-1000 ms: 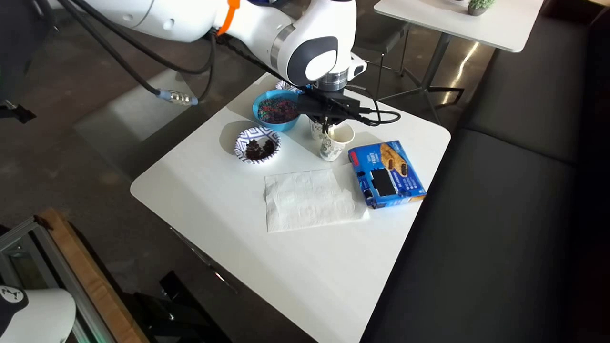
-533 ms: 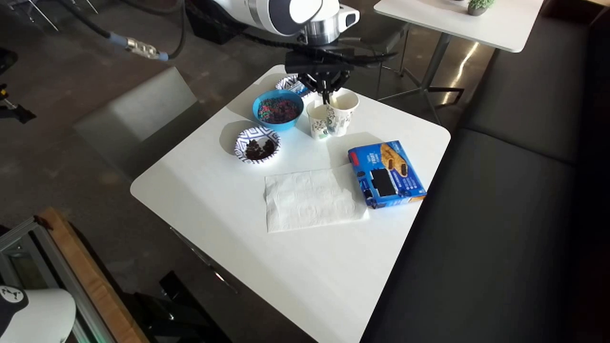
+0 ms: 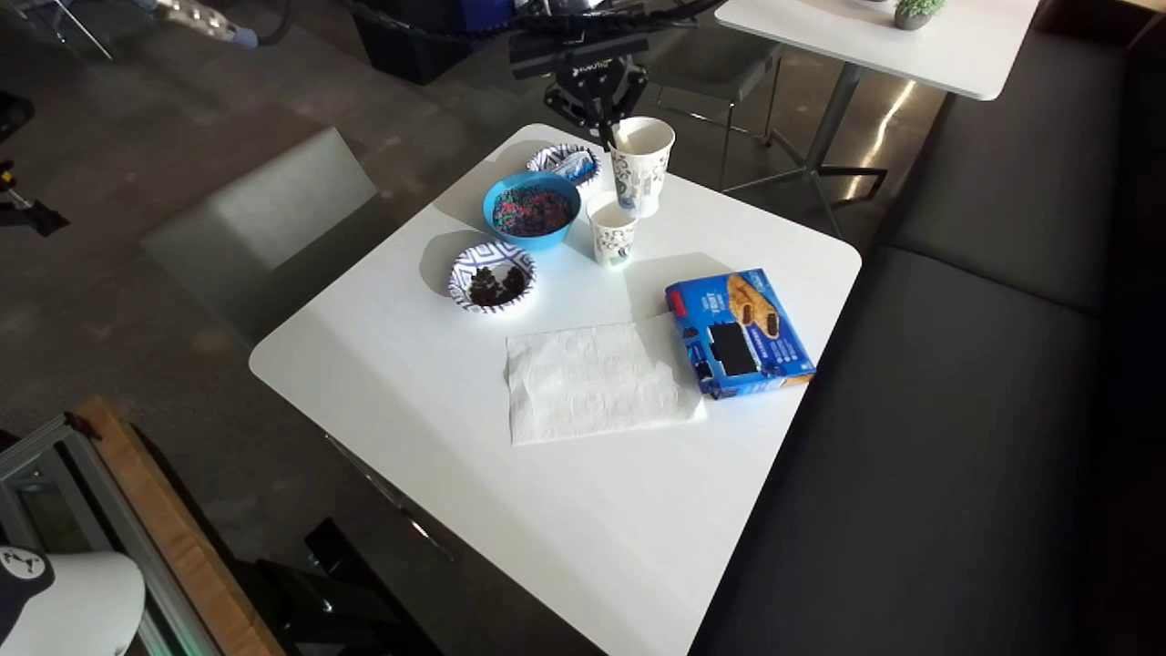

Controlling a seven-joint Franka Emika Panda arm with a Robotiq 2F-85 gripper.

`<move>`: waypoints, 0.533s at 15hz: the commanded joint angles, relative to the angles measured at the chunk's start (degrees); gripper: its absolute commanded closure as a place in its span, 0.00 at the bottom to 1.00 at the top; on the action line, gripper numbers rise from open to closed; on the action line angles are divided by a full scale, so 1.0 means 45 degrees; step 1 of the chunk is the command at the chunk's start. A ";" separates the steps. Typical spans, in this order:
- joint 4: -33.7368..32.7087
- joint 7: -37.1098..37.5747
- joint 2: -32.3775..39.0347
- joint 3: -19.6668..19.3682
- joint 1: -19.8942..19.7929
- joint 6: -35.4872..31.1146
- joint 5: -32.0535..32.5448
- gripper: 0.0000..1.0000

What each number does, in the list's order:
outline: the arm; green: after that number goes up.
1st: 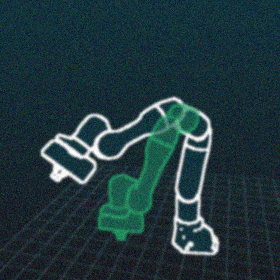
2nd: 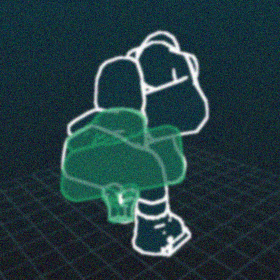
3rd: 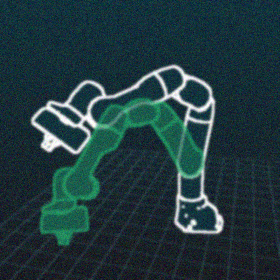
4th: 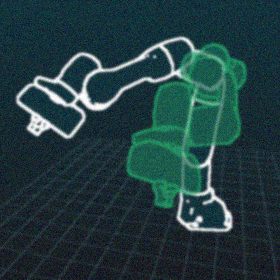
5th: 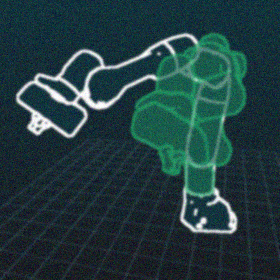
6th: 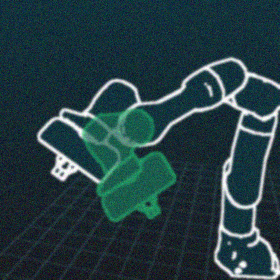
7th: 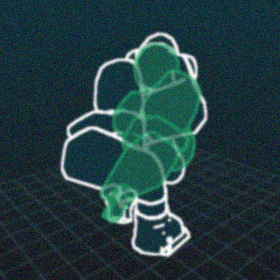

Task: Pour the beans out of the coffee cup into the bowl then put the cup on the right, into it

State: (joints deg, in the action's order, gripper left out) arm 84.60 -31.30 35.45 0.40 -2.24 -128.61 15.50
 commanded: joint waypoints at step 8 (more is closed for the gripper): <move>0.0515 -0.0594 0.0257 0.0968 -0.0280 -0.0474 -0.0795 0.99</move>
State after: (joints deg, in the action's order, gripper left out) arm 86.09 -32.21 36.00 3.39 -2.62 -128.76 13.79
